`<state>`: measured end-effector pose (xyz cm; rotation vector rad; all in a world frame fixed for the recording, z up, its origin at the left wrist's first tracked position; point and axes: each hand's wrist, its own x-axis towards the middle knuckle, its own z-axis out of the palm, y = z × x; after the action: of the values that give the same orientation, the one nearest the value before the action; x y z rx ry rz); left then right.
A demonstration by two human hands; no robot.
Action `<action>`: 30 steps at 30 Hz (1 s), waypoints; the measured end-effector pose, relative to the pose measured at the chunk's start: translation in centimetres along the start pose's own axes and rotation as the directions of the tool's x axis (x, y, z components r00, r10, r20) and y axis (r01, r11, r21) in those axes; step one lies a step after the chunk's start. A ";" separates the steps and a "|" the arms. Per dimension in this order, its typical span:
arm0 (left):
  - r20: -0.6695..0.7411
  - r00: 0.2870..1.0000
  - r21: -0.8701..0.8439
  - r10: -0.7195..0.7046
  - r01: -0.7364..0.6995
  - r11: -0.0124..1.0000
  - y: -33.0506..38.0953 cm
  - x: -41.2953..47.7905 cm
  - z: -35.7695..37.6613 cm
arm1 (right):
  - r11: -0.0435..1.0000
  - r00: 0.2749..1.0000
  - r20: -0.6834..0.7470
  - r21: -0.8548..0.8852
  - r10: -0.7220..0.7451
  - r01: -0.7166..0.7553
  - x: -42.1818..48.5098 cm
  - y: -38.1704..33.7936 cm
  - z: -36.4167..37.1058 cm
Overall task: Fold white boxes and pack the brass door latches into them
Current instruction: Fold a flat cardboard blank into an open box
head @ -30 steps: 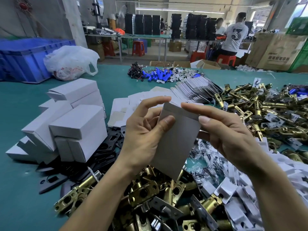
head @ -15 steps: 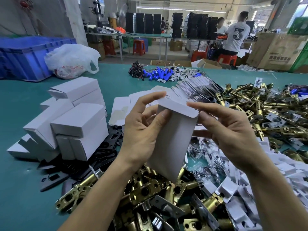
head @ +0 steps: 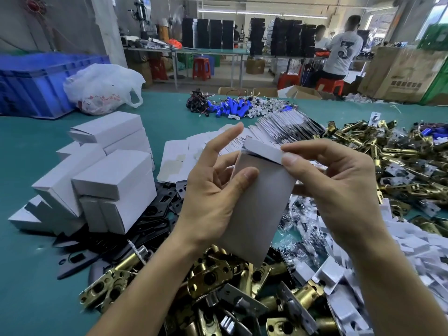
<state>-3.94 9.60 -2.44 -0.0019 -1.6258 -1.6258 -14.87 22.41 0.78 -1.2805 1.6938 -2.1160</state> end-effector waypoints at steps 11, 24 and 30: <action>0.012 1.000 -0.014 0.002 -0.002 1.000 0.0 -0.1 0.0 | 1.000 1.000 -0.004 0.004 0.005 -0.005 0.0 -0.5 -0.3; 0.035 0.999 -0.037 0.016 -0.015 0.999 -0.3 -0.1 0.2 | 0.983 0.997 0.061 -0.175 -0.043 0.053 0.1 0.6 -1.0; 0.017 1.000 -0.012 0.016 -0.016 1.000 -0.3 -0.1 0.1 | 0.985 0.987 0.162 -0.170 -0.008 0.036 0.0 0.4 -1.1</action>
<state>-4.11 9.66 -2.70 -0.0344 -1.6249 -1.6276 -15.78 23.07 0.49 -1.4793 1.8332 -1.8539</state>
